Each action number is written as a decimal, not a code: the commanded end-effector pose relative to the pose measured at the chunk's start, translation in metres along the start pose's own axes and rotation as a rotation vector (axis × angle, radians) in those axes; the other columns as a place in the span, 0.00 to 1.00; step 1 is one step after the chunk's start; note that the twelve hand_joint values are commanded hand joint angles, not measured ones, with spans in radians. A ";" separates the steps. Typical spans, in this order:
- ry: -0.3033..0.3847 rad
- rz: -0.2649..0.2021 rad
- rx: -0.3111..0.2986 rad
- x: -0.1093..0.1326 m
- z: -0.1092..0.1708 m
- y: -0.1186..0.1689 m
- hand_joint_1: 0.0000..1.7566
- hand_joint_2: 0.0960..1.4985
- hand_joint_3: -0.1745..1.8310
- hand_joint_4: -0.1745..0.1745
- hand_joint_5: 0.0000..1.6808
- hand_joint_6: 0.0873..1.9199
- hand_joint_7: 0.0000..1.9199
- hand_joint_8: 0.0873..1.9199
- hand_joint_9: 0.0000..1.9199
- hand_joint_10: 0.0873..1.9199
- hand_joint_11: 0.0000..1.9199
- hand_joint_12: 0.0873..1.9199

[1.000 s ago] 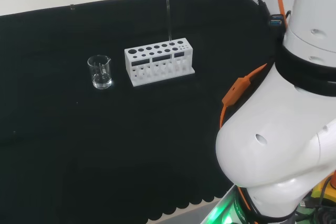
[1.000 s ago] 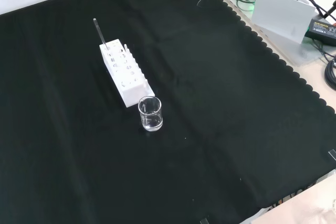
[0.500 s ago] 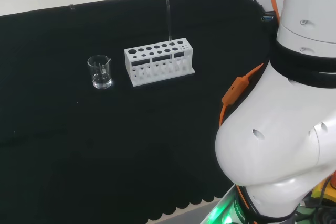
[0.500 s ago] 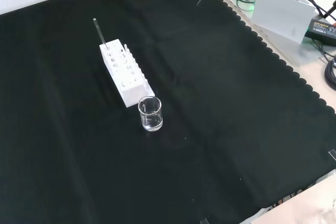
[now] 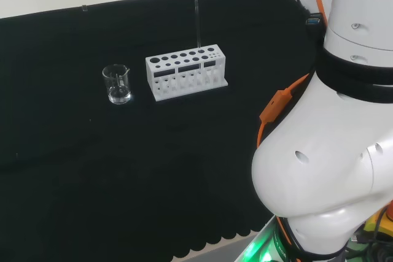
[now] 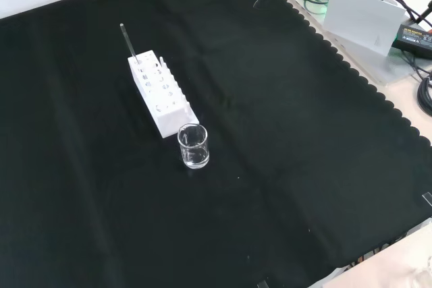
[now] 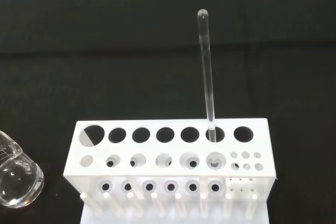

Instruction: Take the glass rod from the white test tube rack.

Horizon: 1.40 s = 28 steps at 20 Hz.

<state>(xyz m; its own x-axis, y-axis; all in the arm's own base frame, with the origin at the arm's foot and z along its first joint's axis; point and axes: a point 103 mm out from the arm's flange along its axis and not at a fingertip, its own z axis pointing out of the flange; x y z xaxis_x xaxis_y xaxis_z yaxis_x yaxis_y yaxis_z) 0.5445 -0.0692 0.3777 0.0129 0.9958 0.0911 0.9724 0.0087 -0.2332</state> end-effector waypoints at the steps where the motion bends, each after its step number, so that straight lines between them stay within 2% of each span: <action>1: 0.008 -0.009 0.002 0.000 0.008 0.004 0.27 0.54 0.30 0.35 0.01 0.00 0.00 0.32 0.04 0.43 0.00 0.66; 5: 0.019 -0.012 0.020 0.000 0.024 0.025 0.27 0.55 0.30 0.34 0.01 0.00 0.01 0.33 0.04 0.44 0.00 0.66; 12: 0.036 -0.024 0.010 -0.002 0.036 0.046 0.27 0.56 0.31 0.34 0.03 0.00 0.02 0.34 0.05 0.44 0.00 0.66; 19: 0.054 -0.015 0.030 -0.011 0.043 0.051 0.26 0.58 0.31 0.30 0.09 0.00 0.03 0.35 0.06 0.43 0.00 0.66; 28: 0.044 -0.002 0.047 -0.016 0.054 0.051 0.26 0.59 0.31 0.27 0.14 0.00 0.03 0.35 0.07 0.43 0.00 0.66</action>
<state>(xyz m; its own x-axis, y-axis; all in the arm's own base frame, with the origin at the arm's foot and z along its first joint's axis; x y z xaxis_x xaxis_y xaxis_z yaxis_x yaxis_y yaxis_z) 0.5823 -0.0779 0.3131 0.0153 0.9908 0.1342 0.9616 0.0222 -0.2735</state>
